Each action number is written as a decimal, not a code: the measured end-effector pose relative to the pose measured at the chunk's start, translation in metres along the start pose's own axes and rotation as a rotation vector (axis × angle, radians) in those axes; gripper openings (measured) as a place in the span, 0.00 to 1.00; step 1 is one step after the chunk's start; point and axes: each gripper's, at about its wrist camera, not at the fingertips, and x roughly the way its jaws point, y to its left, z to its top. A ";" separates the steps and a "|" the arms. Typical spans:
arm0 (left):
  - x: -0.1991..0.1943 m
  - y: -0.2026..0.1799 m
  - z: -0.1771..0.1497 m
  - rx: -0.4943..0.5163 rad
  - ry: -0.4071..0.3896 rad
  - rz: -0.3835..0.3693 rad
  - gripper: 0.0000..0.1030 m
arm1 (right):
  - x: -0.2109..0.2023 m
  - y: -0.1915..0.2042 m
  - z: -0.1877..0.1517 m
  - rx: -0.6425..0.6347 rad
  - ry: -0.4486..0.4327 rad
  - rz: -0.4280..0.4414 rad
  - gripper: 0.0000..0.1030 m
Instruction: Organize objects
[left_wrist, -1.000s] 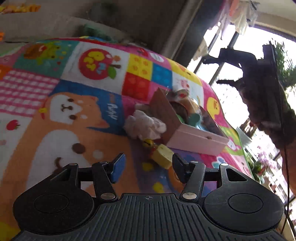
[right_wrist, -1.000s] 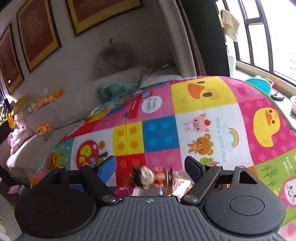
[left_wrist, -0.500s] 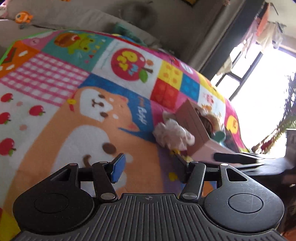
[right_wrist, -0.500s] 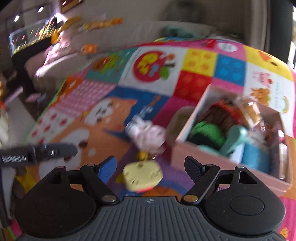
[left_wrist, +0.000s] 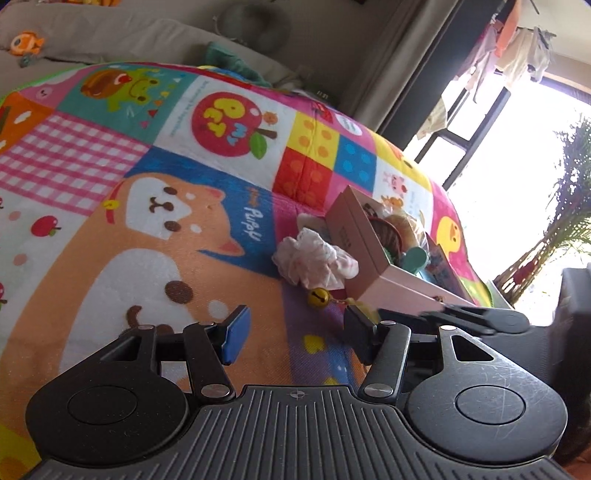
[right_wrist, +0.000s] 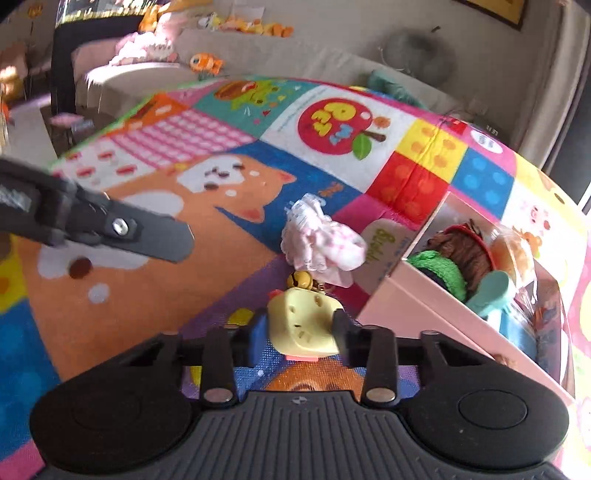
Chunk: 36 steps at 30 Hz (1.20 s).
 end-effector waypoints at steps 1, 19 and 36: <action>0.000 0.000 0.000 0.001 0.000 0.000 0.59 | -0.008 -0.009 0.001 0.066 0.006 0.041 0.21; 0.030 -0.078 -0.018 0.344 0.095 -0.106 0.59 | -0.050 -0.127 -0.108 0.546 0.058 -0.132 0.80; 0.133 -0.070 0.026 0.270 0.164 0.191 0.52 | -0.047 -0.116 -0.121 0.520 0.017 -0.171 1.00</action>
